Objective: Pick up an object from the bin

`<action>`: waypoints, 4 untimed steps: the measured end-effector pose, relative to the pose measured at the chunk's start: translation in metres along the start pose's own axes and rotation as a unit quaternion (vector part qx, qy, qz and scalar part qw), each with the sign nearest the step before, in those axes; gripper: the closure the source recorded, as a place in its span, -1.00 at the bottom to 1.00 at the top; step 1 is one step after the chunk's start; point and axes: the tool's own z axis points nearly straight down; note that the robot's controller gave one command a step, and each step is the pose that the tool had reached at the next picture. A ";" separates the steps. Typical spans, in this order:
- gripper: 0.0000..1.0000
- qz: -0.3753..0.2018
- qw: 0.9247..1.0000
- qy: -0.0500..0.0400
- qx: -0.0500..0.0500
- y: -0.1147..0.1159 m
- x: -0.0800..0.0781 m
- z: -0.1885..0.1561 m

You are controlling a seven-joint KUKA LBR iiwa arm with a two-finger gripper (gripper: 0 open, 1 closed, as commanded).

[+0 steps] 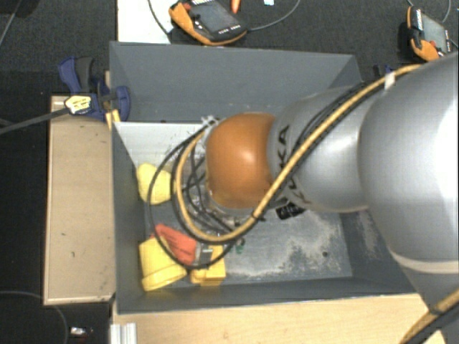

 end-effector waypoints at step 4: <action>-1.00 0.277 0.961 0.000 0.009 0.034 -0.003 0.028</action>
Offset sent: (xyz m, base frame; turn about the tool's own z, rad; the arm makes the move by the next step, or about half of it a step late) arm 0.0047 0.0196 -0.0578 0.1010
